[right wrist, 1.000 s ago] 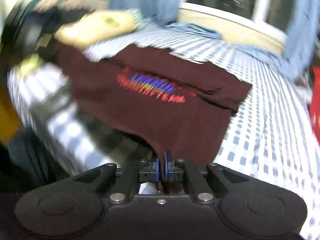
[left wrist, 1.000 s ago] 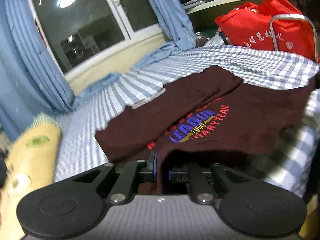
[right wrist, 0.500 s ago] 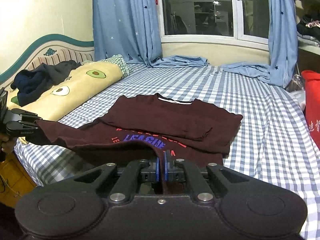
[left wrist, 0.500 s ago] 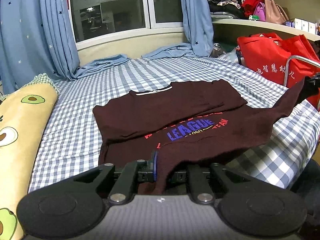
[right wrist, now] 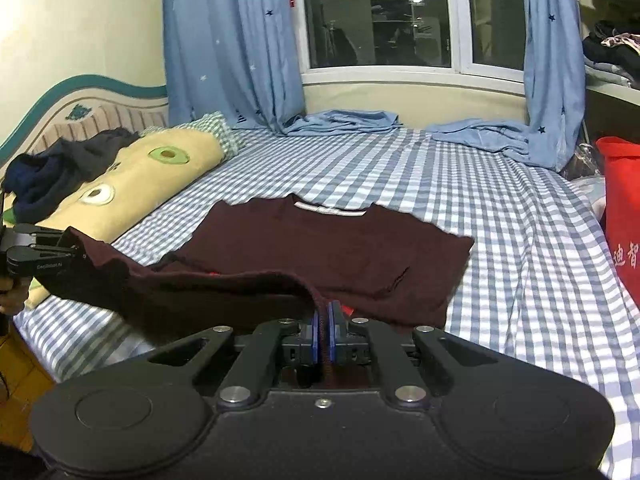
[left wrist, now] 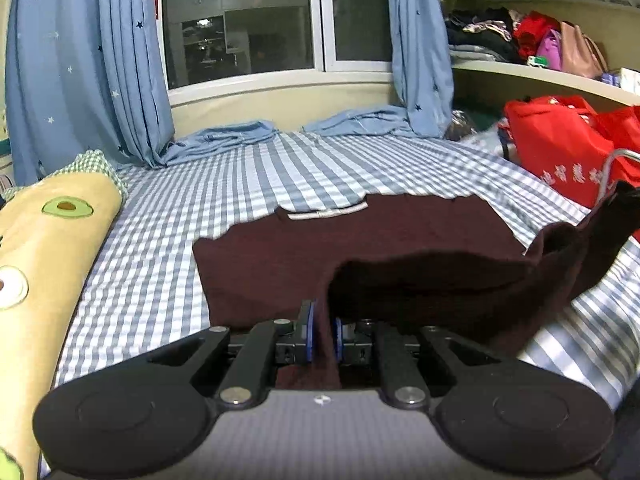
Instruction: Fold small clothes
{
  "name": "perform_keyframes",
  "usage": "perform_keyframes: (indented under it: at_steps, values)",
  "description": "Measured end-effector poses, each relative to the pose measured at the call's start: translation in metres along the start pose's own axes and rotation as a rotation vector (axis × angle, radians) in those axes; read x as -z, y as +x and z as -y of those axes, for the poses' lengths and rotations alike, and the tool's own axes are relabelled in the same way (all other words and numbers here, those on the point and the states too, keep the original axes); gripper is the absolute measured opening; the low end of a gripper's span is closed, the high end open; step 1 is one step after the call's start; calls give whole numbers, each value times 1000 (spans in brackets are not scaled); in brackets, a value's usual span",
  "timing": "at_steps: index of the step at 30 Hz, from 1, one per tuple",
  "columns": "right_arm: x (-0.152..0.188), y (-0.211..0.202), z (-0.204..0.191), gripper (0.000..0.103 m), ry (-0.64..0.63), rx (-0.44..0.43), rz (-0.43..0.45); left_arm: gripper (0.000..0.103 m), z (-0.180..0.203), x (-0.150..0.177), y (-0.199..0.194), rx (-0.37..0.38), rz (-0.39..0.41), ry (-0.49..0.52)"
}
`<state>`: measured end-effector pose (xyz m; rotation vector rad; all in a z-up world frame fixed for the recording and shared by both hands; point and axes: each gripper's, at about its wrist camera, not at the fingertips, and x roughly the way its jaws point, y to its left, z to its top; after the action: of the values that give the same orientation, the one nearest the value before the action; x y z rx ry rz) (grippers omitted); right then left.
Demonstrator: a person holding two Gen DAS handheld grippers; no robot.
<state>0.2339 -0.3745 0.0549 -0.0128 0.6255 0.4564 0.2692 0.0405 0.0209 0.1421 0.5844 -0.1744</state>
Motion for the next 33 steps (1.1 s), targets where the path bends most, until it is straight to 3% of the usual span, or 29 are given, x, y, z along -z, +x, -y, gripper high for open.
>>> perform_keyframes:
  at_steps: [5, 10, 15, 20, 26, 29, 30, 32, 33]
  values:
    - [-31, 34, 15, 3, -24, 43, -6, 11, -13, -32, 39, 9, 0, 0]
    - [-74, 85, 41, 3, -22, 53, -28, 11, -42, -73, 98, 25, -51, -19]
    - [-124, 161, 88, 3, 62, 19, -105, 11, -65, -105, 175, 43, -131, 40]
    - [-161, 252, 126, 3, 113, 54, -186, 12, -89, -132, 262, 89, -221, -37]
    - [-155, 359, 177, 3, 253, 79, -333, 12, -90, -127, 356, 81, -338, -43]
    - [-143, 390, 191, 3, 301, 76, -352, 13, -97, -113, 387, 89, -390, -78]
    - [-139, 398, 194, 3, 316, 75, -350, 19, -100, -108, 394, 93, -397, -99]
    - [-130, 409, 197, 3, 323, 86, -359, 49, -102, -102, 400, 61, -384, -103]
    - [-124, 415, 197, 4, 317, 94, -370, 77, -101, -99, 399, 23, -359, -93]
